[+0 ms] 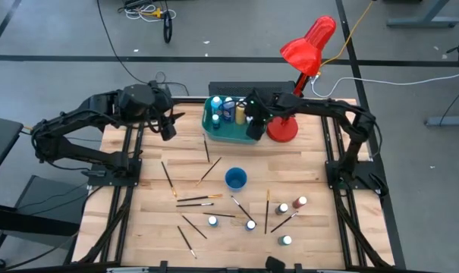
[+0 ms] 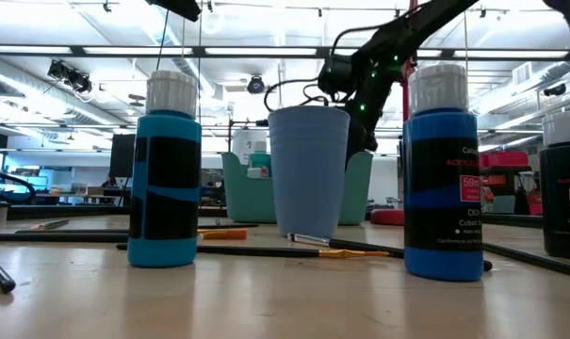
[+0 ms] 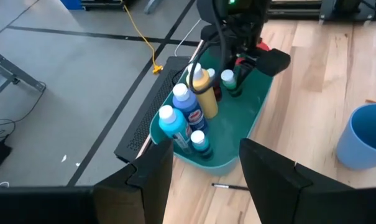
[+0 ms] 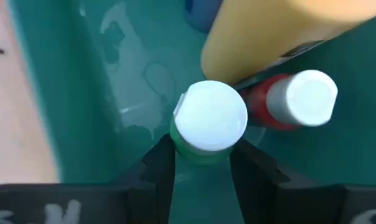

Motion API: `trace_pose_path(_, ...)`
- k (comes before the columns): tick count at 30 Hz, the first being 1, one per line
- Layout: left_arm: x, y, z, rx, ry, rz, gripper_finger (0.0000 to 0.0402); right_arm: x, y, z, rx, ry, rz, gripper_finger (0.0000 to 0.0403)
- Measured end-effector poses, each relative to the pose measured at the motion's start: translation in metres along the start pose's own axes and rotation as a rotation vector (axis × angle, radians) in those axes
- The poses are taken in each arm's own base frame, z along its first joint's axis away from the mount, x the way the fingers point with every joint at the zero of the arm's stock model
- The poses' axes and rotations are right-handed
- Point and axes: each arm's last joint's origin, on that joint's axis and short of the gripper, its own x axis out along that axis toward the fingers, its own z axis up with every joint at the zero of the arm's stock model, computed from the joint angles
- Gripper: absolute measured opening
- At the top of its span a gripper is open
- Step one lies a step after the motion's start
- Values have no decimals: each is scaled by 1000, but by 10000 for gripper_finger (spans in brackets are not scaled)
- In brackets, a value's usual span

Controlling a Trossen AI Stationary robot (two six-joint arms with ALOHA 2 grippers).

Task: Pick & Place Paint Supplies
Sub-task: Put the green paint bottle into the green bin

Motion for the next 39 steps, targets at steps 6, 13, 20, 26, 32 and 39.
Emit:
trace_pose_path(6, 0, 0, -1, 1, 8, -4, 195, 8, 0, 7, -43, -62, 10, 127)
trace_pose_path(13, 0, 0, -3, -4, 26, -5, 195, 14, 1, 12, -81, -175, 37, 128)
trace_pose_path(20, 0, 0, -3, -34, 31, -5, 195, 31, 2, -4, -83, -190, 50, 129)
trace_pose_path(26, 0, 0, -3, -37, 31, -4, 195, 36, -1, -8, -78, -228, 33, 130)
trace_pose_path(32, 0, 0, -3, -37, 30, -5, 195, 37, -2, -8, -75, -235, 30, 149)
trace_pose_path(39, 0, 0, -3, -35, 30, -5, 195, 27, 3, -3, -100, -242, 27, 201)
